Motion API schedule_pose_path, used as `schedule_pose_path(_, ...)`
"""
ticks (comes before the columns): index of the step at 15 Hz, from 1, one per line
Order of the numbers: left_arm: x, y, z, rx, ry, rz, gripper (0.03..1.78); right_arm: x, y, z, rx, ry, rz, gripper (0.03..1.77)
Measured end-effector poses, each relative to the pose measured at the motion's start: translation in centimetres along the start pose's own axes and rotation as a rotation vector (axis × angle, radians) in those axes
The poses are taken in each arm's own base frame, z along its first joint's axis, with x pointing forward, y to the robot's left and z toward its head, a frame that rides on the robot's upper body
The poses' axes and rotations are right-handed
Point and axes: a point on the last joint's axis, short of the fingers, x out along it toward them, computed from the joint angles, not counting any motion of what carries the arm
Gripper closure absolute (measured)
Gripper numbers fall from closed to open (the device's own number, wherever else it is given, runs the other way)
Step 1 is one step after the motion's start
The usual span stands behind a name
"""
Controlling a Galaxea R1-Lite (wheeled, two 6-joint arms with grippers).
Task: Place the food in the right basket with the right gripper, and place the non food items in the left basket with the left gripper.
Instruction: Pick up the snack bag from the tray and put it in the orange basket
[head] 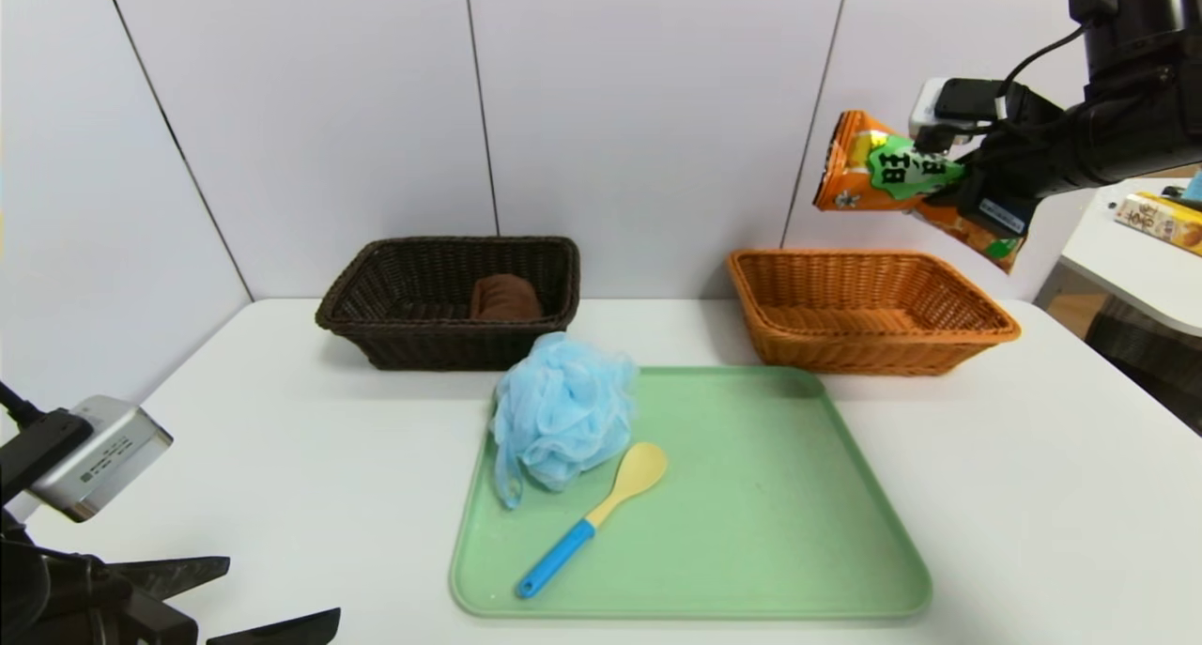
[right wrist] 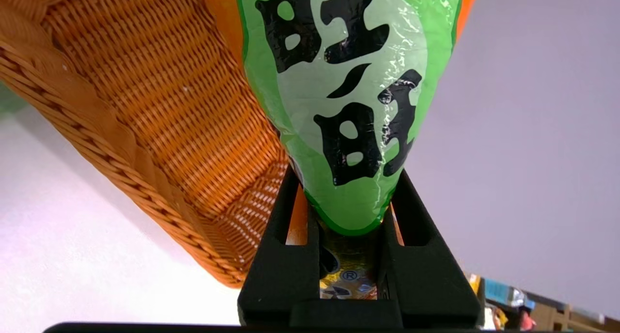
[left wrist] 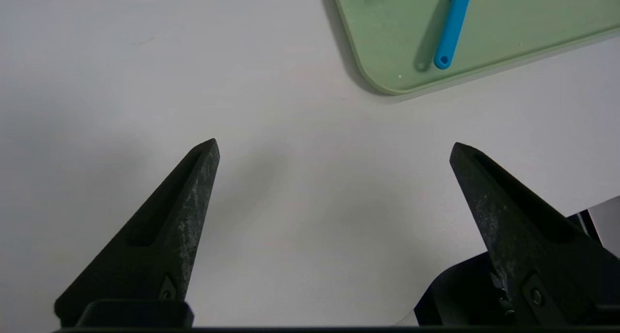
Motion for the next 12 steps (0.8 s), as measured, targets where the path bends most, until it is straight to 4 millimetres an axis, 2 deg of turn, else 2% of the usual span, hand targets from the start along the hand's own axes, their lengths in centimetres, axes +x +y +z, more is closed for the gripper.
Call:
schedule_pose_path(8,0.3,-0.1,0.2,0.011,0.006,0.002,0.12,6.1,1.3,-0.8,-0.024,0.046,0.044,1.47)
schedule_pose_path(12,0.6,-0.2,0.2,0.019,0.018,0.008,0.12,7.7,2.1,-1.9,-0.122,0.067,0.097,1.47)
